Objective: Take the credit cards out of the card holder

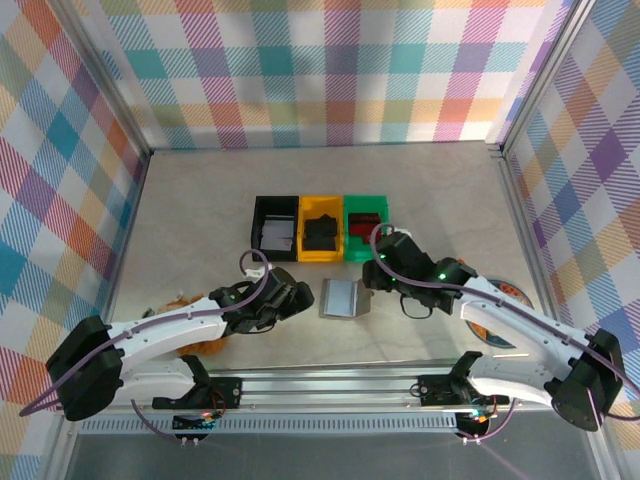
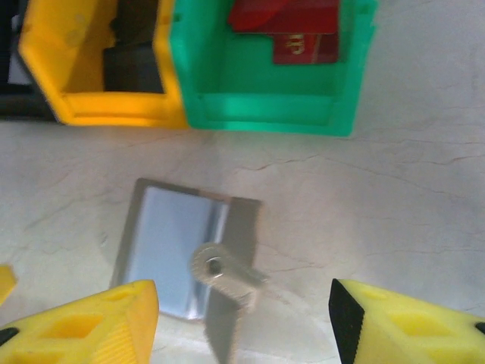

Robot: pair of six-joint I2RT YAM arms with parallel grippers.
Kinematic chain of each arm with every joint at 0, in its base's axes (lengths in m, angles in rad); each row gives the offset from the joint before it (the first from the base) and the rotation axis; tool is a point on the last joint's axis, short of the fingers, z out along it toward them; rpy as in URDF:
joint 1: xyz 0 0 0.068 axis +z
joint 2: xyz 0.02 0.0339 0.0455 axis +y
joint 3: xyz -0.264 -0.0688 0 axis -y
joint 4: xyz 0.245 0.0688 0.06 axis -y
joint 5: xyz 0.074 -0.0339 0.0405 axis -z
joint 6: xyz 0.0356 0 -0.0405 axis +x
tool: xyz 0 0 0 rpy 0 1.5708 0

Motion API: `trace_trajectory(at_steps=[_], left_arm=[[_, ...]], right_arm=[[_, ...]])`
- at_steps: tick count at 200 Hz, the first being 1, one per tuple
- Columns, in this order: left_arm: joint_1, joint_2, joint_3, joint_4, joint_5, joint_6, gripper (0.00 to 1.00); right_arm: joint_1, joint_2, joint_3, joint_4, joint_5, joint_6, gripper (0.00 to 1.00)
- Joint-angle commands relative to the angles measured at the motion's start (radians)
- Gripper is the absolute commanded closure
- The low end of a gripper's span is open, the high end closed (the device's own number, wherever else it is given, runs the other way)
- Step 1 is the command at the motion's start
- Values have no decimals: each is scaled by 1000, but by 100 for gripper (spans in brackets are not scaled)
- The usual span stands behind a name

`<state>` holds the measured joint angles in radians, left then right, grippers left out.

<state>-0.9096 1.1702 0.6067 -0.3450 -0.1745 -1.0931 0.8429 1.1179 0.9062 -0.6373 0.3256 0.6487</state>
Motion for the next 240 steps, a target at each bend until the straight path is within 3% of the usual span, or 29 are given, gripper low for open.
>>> trace_trajectory(at_steps=[1,14,29,112,130,155,175,240], left_arm=[[-12,-41,18,-56,-46,18,0],[-12,-63,8,-69,-59,12,0],[-11,-94,-5,-74,-74,10,0],[-11,-166,-60,-133,-121,18,0],[-11,-192,-68,-144,-134,17,0],[-11,-219,-68,-158,-144,18,0],[-11,-224,-74,-157,-145,18,0],[-11,-204,-82,-145,-147,24,0]], right_arm=[[49,29,85,-50,-13,72,38],[62,68,93,7,-110,91,43],[81,139,110,9,-136,107,41],[141,450,317,-180,-144,180,33],[160,488,338,-183,-136,183,36],[161,521,306,-176,-117,198,49],[157,536,254,-112,-134,189,49],[140,695,340,-121,-125,160,42]])
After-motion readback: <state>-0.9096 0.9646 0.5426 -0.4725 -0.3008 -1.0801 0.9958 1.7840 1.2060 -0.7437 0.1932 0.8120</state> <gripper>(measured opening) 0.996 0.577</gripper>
